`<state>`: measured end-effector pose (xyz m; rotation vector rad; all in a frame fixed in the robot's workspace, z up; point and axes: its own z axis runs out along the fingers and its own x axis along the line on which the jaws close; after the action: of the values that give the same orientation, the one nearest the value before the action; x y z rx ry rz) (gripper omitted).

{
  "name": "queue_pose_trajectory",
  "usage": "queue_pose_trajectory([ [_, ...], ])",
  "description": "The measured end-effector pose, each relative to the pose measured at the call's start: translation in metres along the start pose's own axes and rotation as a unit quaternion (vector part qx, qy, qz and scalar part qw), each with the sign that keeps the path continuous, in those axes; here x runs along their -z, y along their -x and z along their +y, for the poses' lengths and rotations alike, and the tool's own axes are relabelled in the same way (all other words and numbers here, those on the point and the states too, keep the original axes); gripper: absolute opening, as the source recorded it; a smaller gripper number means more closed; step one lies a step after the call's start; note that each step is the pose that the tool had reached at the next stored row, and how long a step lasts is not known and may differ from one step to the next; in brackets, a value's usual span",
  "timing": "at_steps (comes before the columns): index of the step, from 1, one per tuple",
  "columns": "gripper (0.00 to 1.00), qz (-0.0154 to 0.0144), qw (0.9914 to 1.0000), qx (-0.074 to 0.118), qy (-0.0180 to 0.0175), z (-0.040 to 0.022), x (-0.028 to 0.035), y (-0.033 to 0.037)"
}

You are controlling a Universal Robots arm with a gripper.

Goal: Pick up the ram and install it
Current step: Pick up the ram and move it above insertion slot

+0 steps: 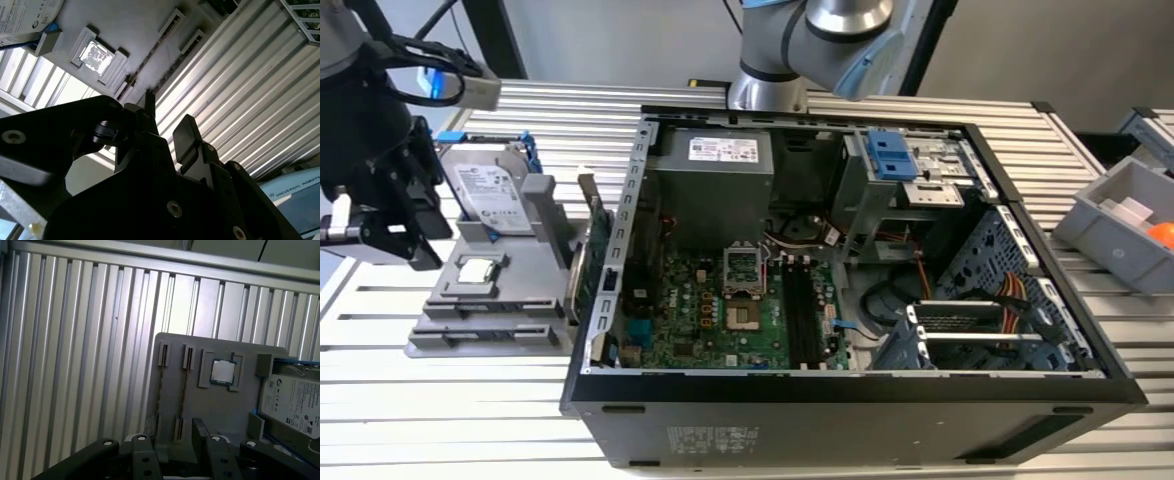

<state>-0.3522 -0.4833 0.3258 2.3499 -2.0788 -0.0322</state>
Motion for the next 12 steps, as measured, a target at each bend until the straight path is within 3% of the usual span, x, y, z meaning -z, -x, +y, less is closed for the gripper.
queue_pose_trajectory([
  [12, 1.00, 0.0025, 1.00000, 0.000, 0.0003, -0.0001, -0.0060, 0.0001],
])
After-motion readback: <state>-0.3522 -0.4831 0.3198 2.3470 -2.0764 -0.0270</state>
